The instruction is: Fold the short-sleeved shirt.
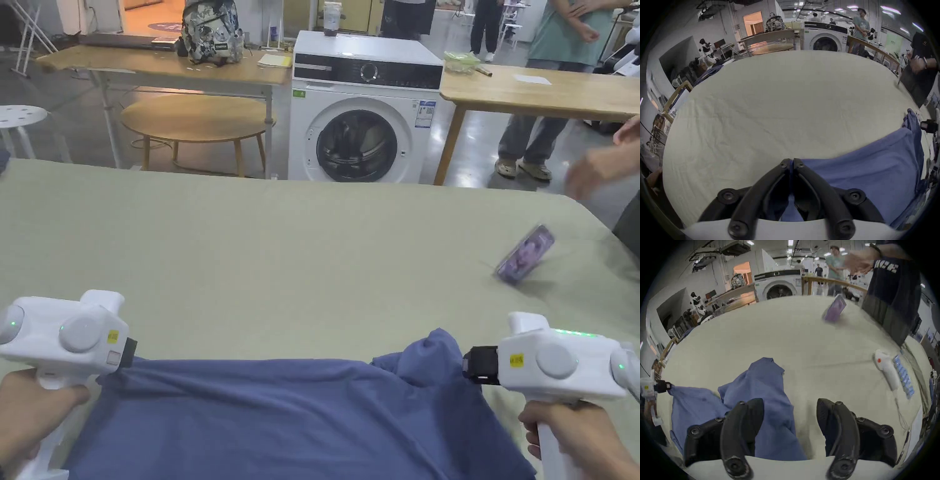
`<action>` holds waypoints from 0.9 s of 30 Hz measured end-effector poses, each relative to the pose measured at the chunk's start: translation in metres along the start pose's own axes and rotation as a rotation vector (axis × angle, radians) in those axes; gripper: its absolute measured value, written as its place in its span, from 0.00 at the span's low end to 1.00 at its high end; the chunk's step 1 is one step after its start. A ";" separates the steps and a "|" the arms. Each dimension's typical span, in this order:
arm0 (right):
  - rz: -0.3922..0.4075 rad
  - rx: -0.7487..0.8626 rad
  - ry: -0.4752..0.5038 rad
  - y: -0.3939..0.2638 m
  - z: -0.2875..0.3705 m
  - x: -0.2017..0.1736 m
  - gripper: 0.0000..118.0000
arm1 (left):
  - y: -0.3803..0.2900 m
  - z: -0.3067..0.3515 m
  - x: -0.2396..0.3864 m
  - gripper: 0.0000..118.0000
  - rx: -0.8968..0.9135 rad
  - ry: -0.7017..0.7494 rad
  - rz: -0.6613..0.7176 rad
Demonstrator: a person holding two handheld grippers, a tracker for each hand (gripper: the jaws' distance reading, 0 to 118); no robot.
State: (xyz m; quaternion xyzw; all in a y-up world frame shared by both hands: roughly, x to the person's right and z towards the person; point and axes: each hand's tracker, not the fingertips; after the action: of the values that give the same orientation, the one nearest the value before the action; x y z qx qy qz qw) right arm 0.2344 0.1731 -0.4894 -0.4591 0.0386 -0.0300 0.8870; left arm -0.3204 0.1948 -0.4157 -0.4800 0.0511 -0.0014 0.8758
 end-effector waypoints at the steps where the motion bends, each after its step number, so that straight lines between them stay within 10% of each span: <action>1: -0.004 -0.026 0.008 0.001 -0.003 -0.001 0.59 | -0.001 0.001 -0.004 0.00 -0.002 0.005 0.005; 9: 0.041 -0.155 -0.060 -0.012 -0.040 -0.011 0.41 | -0.005 -0.002 -0.006 0.00 -0.003 0.016 0.013; 12: 0.066 -0.124 -0.046 -0.013 -0.039 -0.015 0.03 | -0.010 -0.003 -0.002 0.00 -0.009 0.021 0.004; 27: 0.159 0.191 -0.087 0.008 0.051 -0.036 0.03 | 0.002 0.050 -0.008 0.00 0.133 -0.001 0.047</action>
State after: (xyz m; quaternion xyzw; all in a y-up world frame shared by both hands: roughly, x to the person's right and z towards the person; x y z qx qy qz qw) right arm 0.2036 0.2222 -0.4654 -0.3688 0.0333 0.0567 0.9272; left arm -0.3239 0.2385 -0.3902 -0.4194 0.0617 0.0157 0.9056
